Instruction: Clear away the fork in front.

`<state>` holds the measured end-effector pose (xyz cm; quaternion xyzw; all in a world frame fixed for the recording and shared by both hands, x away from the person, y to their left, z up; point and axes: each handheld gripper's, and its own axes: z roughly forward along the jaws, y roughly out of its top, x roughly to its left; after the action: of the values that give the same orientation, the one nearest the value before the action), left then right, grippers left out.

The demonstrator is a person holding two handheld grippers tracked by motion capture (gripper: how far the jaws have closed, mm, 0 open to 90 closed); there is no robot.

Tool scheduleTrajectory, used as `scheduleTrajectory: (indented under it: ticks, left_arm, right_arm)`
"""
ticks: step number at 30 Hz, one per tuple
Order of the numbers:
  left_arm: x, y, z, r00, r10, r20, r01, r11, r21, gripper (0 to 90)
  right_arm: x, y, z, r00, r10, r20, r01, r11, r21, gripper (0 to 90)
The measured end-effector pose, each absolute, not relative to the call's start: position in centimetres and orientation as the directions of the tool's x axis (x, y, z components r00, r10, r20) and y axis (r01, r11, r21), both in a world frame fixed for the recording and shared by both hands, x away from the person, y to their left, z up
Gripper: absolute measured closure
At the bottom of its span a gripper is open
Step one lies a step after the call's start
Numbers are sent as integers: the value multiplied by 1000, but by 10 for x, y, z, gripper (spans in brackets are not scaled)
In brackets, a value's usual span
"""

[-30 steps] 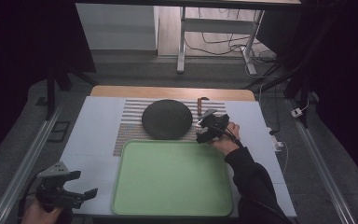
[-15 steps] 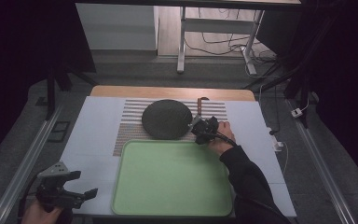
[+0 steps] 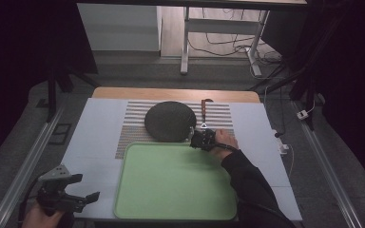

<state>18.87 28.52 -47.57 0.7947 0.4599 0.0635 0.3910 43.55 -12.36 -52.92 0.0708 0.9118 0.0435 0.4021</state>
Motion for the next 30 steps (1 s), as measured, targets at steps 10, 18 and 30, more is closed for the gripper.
scheduleTrajectory:
  ticks: [10,18,30]
  left_arm:
    - [189,285,-476,570,780,-256,680,-274,680,7]
    - [188,285,-475,569,781,-258,680,-270,681,6]
    - [188,284,-475,574,781,-247,676,-281,682,4]
  right_arm:
    - [434,-128,-518,-633,168,-756,69,984,161,900]
    - [430,-135,-502,-618,234,-751,84,969,232,900]
    - [411,-149,-475,-643,384,-663,118,905,409,900]
